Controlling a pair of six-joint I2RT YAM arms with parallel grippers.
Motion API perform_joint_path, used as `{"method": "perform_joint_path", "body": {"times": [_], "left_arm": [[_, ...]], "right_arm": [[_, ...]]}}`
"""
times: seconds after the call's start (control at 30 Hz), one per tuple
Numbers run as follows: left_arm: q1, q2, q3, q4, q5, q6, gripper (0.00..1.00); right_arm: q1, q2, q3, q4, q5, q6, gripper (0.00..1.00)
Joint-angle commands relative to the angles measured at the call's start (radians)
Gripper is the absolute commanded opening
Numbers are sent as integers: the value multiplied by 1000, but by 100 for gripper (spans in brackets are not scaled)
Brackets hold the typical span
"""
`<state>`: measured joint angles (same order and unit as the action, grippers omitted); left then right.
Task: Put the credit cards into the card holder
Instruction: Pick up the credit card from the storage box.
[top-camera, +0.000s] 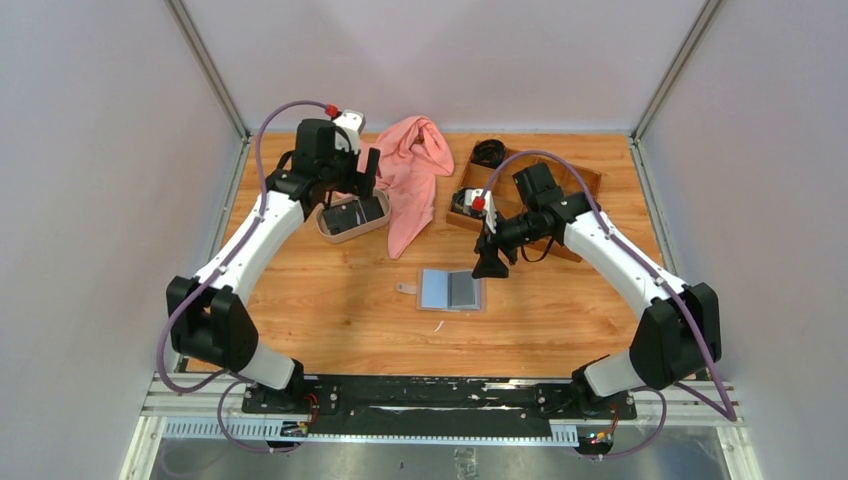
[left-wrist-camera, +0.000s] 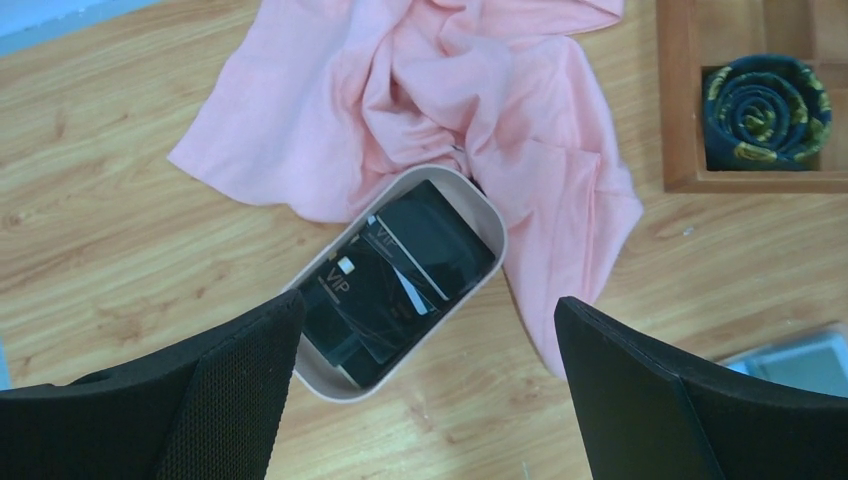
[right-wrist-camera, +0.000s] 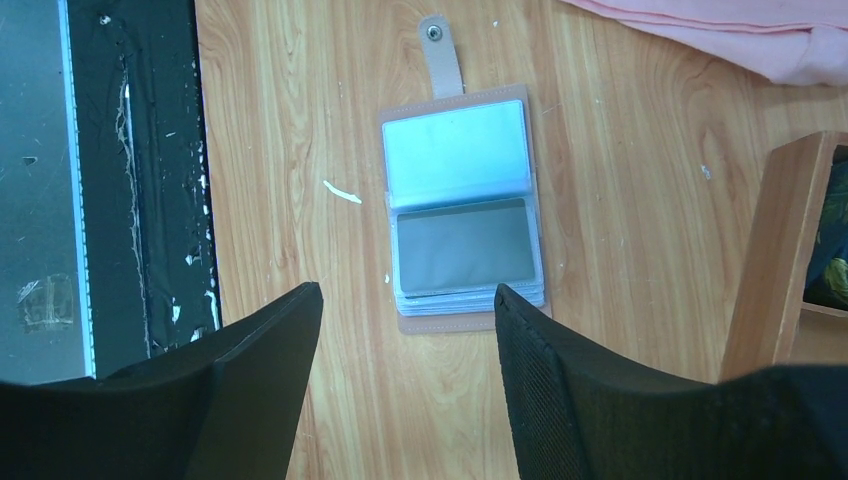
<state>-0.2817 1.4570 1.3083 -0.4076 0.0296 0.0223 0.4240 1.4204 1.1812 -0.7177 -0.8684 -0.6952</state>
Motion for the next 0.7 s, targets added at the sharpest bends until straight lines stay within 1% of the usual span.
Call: {"method": "perform_joint_path", "body": {"times": [0.0,0.13,0.2,0.33,0.5,0.67], "left_arm": [[9,84,131,-60,-28,47,100],[9,206,286,-159,-74,58,99],[9,244,312,-179,-76,58,99],[21,262,259,-142,-57,43,99],[60,272,244,-145,-2,21,96],[76,262,222,-142,-9,9,92]], "right_arm": [[-9,19,-16,-6,3,-19,67],[-8,23,-19,-6,17,-22,67],[-8,23,-20,-6,27,-26,67],[-9,26,-22,-6,46,-33,67],[-9,32,-25,-8,52,-40,67],[-9,38,-28,-8,55,-44,67]]}}
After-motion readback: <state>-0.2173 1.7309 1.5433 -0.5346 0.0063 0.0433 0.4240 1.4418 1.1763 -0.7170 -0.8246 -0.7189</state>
